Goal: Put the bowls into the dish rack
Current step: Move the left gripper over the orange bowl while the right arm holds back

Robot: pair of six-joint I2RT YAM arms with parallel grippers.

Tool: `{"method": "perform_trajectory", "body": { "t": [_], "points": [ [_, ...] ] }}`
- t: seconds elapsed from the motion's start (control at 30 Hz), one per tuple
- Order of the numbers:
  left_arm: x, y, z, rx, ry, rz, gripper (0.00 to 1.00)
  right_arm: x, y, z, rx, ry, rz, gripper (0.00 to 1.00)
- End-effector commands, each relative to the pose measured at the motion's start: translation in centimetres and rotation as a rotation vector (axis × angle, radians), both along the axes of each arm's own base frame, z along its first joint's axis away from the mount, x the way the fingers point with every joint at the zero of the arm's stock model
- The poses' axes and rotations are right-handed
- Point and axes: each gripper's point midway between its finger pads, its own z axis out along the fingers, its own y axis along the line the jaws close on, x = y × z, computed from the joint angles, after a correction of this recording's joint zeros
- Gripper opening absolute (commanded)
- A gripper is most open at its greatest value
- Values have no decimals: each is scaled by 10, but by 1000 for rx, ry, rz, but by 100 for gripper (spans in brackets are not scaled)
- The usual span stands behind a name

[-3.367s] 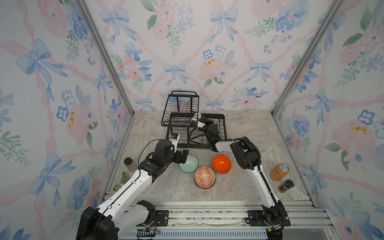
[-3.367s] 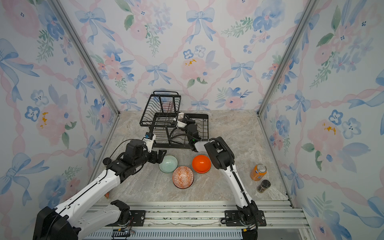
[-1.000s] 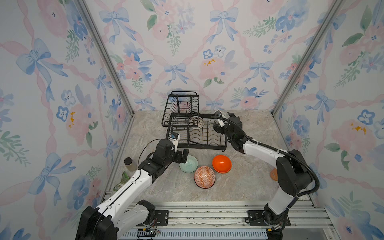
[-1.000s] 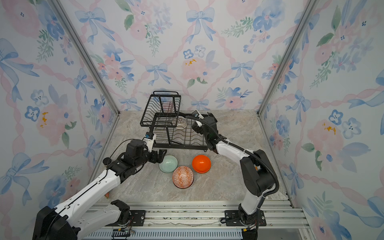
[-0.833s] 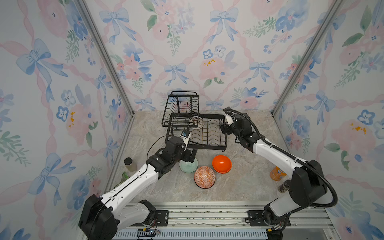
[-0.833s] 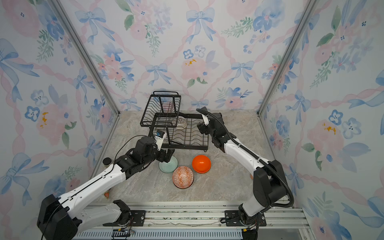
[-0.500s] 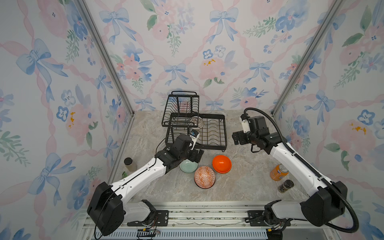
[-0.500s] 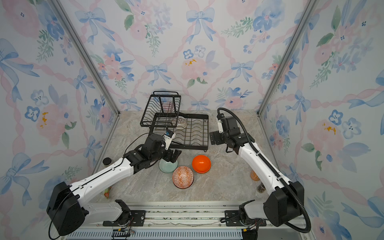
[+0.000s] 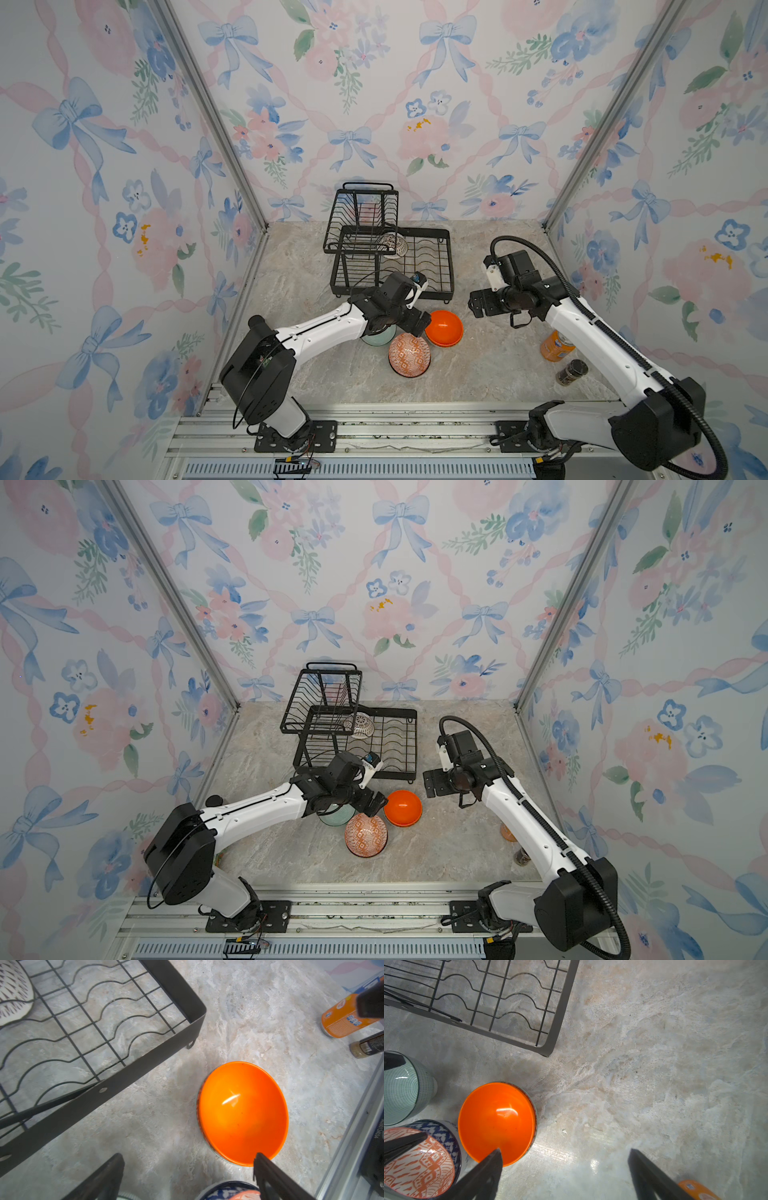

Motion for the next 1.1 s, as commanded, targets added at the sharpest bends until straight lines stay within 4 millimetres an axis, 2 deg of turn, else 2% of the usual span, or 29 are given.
{"method": "perform_trajectory", "body": {
  "t": [0.0,0.13,0.2,0.33,0.4,0.57,0.67,1.07],
  "points": [
    [-3,-19,3,-48,20,-28,96,-4,3,-10,-1,38,2,97],
    [-5,-26,-9,-37,52,-41,85,-2,3,-13,-8,46,4,97],
    [-5,-29,-12,-35,60,-42,74,-2,3,-14,-10,47,6,97],
    [-3,-34,-16,-28,66,-48,45,-2,2,-14,-11,46,6,97],
    [-2,-37,-16,-28,66,-50,38,-2,2,-14,-14,44,6,97],
    [0,-40,-24,-17,82,-34,27,-2,1,-13,-12,38,3,97],
    [0,-42,-28,-12,93,-28,24,-3,1,-13,-11,36,4,97],
    [4,-40,-42,82,76,5,21,-4,1,-12,-5,28,8,97]
  ]
}}
